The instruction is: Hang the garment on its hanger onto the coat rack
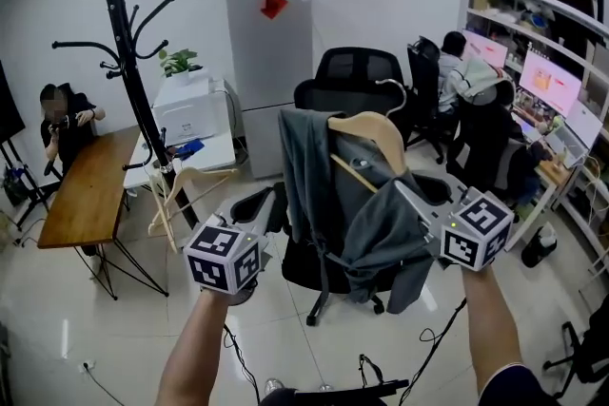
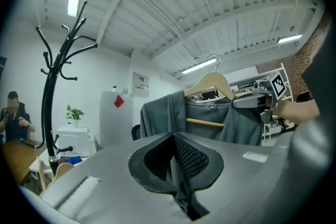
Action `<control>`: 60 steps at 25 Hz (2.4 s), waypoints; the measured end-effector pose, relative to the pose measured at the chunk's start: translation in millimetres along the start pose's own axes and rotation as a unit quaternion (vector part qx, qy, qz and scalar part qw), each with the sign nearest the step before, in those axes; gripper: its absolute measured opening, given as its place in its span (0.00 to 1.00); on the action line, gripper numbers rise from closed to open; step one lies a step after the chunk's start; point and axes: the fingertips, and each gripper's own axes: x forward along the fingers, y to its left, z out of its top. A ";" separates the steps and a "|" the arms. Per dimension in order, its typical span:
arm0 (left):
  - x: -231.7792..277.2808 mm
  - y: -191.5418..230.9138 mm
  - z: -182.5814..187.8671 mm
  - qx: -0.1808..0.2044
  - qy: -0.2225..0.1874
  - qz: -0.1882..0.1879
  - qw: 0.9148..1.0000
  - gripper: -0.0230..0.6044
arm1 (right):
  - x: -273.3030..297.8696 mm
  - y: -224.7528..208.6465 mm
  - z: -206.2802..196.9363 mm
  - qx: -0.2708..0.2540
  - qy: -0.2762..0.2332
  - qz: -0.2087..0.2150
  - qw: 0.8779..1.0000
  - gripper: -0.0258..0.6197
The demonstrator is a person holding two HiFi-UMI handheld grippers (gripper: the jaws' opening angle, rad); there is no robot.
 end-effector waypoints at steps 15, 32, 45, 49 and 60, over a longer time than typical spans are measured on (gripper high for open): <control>-132.9 70.2 53.6 0.026 -0.033 0.082 0.996 0.04 | 36.8 100.2 109.2 0.000 -0.052 0.072 0.996 0.17; -173.4 112.6 70.5 0.047 -0.032 0.154 0.987 0.04 | 160.9 120.6 105.9 0.030 -0.029 0.101 0.994 0.17; -127.0 198.2 76.5 0.041 -0.056 0.112 0.991 0.04 | 247.7 86.0 136.2 -0.004 -0.012 0.026 1.000 0.17; -111.4 232.5 89.1 0.048 -0.060 0.091 0.993 0.04 | 283.3 82.0 159.7 -0.014 -0.018 -0.002 1.000 0.17; -74.6 296.9 102.8 0.034 -0.052 0.044 0.997 0.04 | 390.7 79.2 199.4 -0.031 0.002 -0.035 0.999 0.17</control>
